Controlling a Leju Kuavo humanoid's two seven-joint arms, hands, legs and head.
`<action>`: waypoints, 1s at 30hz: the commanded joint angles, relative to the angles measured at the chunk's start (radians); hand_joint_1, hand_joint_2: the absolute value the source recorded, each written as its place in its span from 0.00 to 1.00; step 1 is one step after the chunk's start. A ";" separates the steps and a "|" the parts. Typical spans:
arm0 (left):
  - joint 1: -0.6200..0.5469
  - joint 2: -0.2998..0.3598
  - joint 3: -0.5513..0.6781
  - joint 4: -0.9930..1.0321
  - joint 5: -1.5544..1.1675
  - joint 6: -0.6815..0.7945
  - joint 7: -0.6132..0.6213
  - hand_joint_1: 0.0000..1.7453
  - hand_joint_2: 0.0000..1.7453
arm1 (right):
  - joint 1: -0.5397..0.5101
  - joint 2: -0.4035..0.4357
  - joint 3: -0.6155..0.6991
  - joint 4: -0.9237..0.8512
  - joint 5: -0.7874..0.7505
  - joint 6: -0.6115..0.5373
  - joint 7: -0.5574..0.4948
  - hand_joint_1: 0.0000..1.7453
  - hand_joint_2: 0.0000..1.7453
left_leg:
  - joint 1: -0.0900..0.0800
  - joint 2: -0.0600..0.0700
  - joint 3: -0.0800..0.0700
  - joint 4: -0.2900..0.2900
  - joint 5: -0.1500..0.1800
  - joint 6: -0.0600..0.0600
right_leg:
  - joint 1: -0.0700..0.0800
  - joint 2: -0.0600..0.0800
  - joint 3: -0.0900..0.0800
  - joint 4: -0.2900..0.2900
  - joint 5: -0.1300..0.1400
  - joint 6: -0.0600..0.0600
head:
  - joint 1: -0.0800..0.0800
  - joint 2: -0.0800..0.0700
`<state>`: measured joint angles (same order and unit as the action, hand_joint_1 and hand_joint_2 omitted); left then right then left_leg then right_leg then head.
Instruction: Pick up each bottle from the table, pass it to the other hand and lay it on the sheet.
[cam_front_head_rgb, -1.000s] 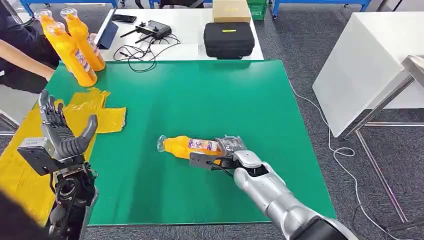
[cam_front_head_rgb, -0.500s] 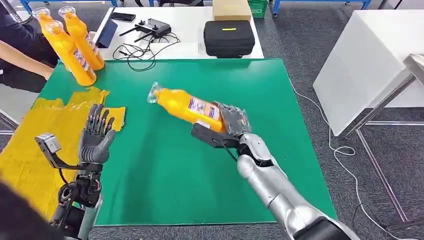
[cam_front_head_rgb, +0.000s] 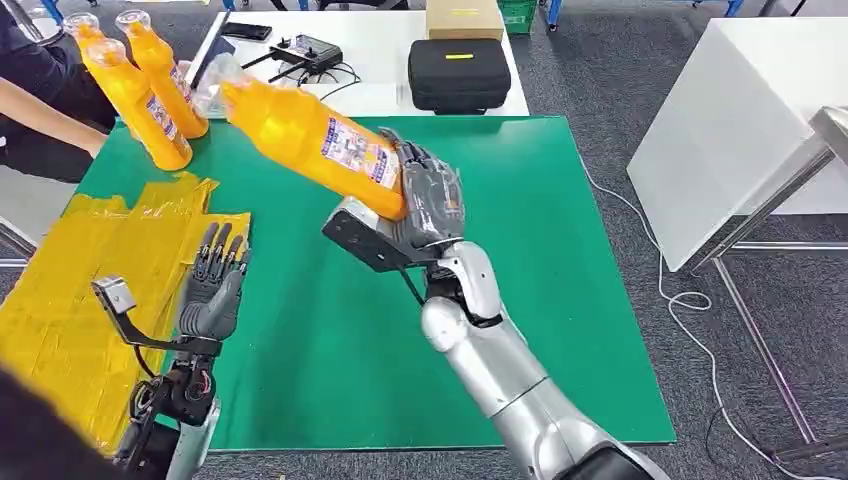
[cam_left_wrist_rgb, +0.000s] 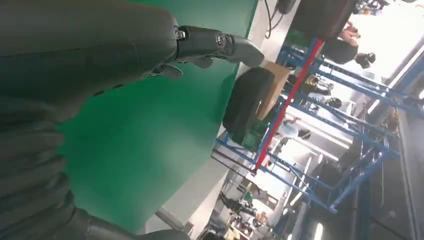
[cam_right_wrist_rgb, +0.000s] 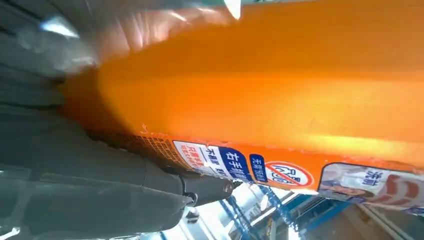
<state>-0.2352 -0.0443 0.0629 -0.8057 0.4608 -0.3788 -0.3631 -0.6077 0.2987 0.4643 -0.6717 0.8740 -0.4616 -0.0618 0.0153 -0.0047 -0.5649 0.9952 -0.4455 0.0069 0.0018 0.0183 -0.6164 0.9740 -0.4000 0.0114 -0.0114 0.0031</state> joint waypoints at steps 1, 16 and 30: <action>-0.040 -0.014 -0.052 -0.013 0.007 0.007 0.027 0.00 1.00 | -0.116 0.050 0.170 0.147 -0.049 0.003 0.075 1.00 1.00 | 0.000 0.000 0.002 0.000 -0.001 0.000 | 0.000 -0.001 0.002 0.000 -0.001 0.001 | 0.000 0.000; -0.039 -0.016 -0.125 -0.073 0.050 0.038 0.063 0.00 1.00 | -0.130 0.050 0.717 0.289 -0.485 0.163 0.298 1.00 1.00 | 0.000 -0.001 0.003 -0.001 -0.001 0.000 | 0.001 -0.002 0.004 -0.001 -0.001 0.001 | 0.001 0.000; 0.017 0.002 -0.124 -0.129 0.072 0.045 0.065 0.00 1.00 | -0.161 0.050 0.722 0.351 -0.552 0.147 0.271 1.00 1.00 | 0.000 -0.003 0.004 -0.001 -0.001 0.001 | 0.000 -0.003 0.003 -0.001 -0.002 0.001 | 0.000 0.000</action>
<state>-0.1685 -0.0503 -0.0286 -0.9083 0.5222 -0.3449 -0.3063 -0.7434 0.3491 1.1044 -0.4200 0.3479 -0.3224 0.2399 0.0152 -0.0040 -0.5649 0.9952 -0.4457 0.0068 0.0019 0.0200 -0.6177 0.9737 -0.4000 0.0114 -0.0114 0.0031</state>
